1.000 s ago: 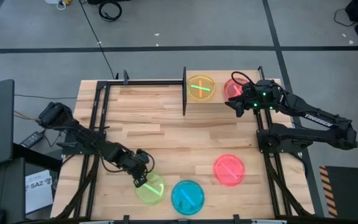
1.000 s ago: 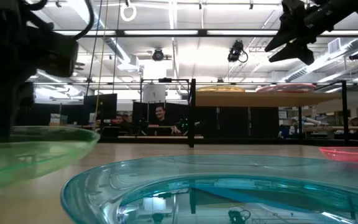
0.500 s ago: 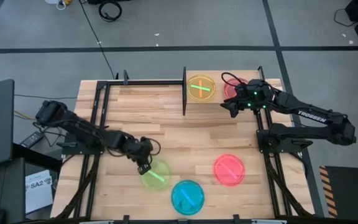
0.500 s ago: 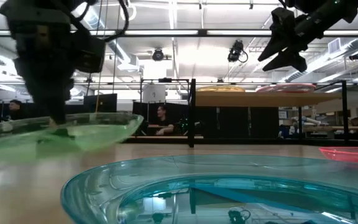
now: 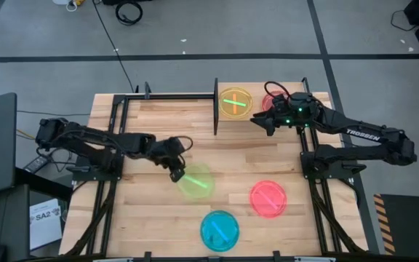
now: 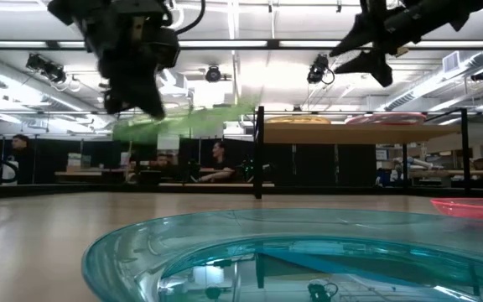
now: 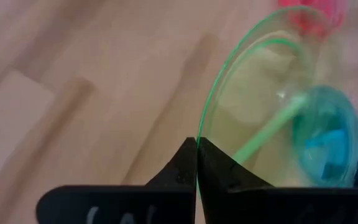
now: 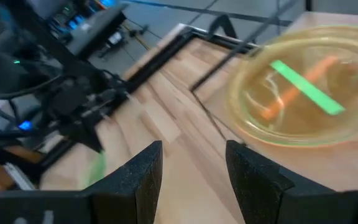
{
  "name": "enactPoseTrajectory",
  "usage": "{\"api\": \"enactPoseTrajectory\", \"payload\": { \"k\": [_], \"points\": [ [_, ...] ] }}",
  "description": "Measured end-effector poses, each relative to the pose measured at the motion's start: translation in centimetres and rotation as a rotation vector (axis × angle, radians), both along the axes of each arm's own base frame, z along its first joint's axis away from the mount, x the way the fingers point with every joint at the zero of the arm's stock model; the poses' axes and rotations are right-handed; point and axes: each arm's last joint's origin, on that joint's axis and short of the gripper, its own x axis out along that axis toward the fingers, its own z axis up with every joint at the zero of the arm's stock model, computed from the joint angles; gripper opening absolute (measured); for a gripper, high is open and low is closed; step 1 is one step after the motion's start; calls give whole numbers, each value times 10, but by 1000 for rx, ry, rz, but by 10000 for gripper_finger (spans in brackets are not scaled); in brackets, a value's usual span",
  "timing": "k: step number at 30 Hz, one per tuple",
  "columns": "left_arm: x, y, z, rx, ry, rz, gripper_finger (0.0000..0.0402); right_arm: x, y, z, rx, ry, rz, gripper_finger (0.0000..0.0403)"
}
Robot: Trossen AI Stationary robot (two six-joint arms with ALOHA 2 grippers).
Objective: Place and stack plates onto a shelf
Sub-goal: Stack the green plate on top of the orange plate on the shelf
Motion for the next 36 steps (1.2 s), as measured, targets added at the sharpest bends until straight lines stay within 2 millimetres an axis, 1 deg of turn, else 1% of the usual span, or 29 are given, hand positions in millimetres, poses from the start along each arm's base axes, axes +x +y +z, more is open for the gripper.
{"api": "enactPoseTrajectory", "payload": {
  "k": [5, 9, 18, 24, 30, 36],
  "points": [
    [6, 18, 13, 26, -45, 49, 5, 17, 5, -1, -7, -42, 53, 183],
    [10, 30, 22, 51, -77, 71, 5, 34, 10, -5, 11, -62, 92, 183],
    [13, 51, 29, 64, -152, 144, 5, 73, 23, -17, 11, -138, 178, 183],
    [14, 57, 31, 67, -177, 168, 5, 92, 28, -32, -7, -118, 139, 183],
    [15, 58, 31, 67, -185, 169, 5, 105, 33, -48, 0, -69, 149, 182],
    [15, 58, 31, 67, -186, 169, 6, 114, 39, -55, -3, -81, 175, 182]
  ]
}}
